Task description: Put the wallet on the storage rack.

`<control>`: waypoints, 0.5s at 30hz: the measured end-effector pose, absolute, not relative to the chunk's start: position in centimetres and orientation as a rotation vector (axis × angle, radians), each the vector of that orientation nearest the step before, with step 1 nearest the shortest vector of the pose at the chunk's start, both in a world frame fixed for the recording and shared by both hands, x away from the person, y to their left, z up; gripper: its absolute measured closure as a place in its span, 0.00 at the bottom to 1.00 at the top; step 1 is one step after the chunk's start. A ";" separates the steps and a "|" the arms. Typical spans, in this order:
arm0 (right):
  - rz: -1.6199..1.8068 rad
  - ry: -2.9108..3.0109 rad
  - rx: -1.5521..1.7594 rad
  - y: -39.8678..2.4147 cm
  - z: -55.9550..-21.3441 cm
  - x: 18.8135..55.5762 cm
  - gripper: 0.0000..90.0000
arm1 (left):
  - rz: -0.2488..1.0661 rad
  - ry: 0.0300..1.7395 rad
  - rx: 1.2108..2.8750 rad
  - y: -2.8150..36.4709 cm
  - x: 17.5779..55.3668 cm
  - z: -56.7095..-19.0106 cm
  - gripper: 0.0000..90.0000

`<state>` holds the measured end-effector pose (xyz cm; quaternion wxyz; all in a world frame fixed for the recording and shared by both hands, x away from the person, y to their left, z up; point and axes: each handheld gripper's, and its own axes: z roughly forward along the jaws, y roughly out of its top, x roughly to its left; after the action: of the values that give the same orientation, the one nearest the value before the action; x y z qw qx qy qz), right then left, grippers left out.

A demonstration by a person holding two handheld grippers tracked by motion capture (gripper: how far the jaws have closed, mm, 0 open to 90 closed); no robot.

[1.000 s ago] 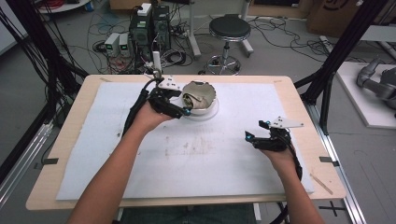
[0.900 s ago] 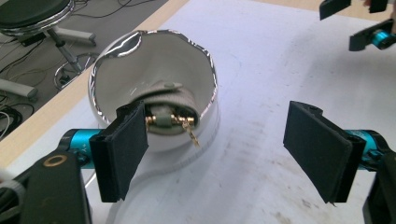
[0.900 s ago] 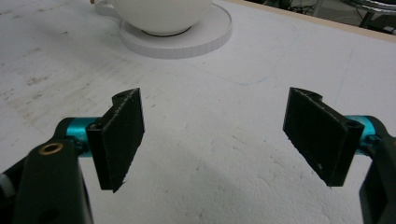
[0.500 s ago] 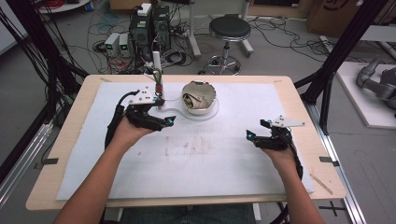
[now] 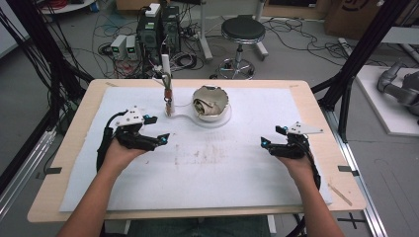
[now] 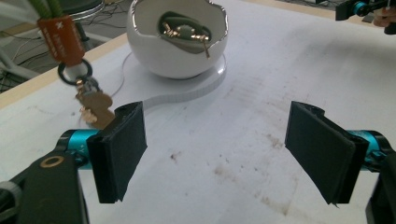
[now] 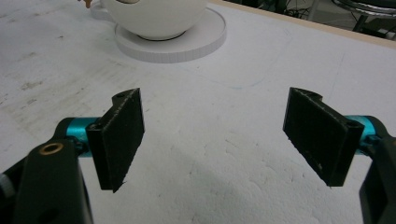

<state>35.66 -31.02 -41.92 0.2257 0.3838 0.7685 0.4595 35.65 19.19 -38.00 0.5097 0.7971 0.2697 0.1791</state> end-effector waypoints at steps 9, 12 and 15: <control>1.258 2.129 1.047 -30.8 -42.0 35.7 0.23 | 0.435 0.678 1.883 21.3 34.7 -39.5 0.23; 1.249 2.125 1.052 -30.9 -42.0 35.6 0.23 | 0.429 0.692 1.885 22.0 34.5 -40.5 0.22; 1.249 2.108 1.048 -31.0 -41.8 35.3 0.23 | 0.422 0.709 1.880 22.5 34.2 -41.2 0.22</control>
<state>35.35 -30.97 -41.76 0.2360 0.3820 0.7687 0.4555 34.18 22.52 -41.18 0.5176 0.7835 0.2954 0.1760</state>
